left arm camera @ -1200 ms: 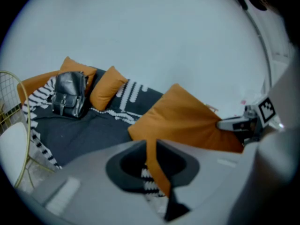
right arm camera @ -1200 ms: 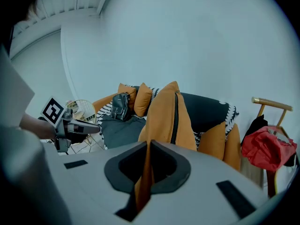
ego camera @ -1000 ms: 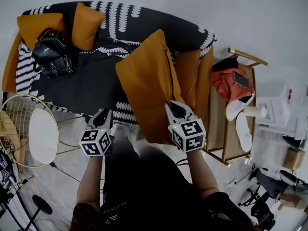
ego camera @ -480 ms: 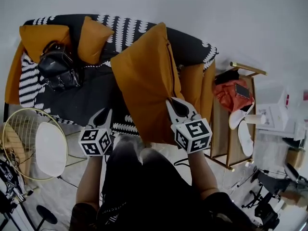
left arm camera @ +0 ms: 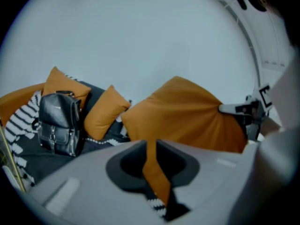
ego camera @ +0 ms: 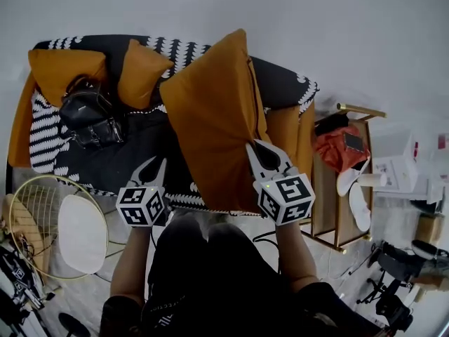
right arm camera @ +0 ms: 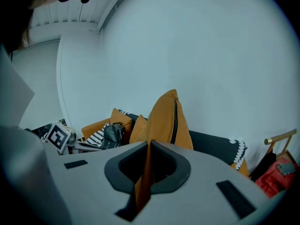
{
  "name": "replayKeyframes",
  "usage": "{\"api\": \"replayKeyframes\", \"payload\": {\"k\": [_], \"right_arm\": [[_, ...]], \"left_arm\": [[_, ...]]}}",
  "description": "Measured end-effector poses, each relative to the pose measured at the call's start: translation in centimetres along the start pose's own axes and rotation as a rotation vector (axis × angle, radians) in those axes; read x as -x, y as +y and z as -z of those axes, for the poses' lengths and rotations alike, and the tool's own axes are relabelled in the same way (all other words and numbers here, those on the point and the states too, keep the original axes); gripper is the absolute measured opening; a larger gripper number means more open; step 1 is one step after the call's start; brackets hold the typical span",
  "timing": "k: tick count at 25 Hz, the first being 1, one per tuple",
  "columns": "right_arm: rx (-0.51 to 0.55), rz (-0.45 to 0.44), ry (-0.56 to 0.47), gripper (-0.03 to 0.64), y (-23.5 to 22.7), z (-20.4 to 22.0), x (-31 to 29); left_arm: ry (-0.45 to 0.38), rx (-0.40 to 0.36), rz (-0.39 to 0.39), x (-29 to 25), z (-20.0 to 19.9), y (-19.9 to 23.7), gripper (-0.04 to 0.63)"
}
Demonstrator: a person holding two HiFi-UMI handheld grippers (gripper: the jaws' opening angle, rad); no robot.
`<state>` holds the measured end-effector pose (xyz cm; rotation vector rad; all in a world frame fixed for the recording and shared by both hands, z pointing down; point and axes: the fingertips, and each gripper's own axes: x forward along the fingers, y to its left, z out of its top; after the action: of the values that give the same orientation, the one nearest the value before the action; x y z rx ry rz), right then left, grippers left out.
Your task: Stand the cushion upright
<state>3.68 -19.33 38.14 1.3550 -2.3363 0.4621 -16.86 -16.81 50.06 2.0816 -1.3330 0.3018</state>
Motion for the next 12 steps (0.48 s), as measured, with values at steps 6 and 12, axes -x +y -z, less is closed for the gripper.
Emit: {"api": "replayKeyframes", "payload": {"k": [6,12], "right_arm": [[-0.008,0.047,-0.067,0.0,-0.6,-2.8,0.1],[0.01,0.048,-0.12,0.0,-1.5,-4.6,0.2]], "left_arm": [[-0.005,-0.016,0.034,-0.6,-1.6,0.5,0.066],[-0.025,-0.026,0.035,-1.6,-2.9,-0.1,0.066]]}}
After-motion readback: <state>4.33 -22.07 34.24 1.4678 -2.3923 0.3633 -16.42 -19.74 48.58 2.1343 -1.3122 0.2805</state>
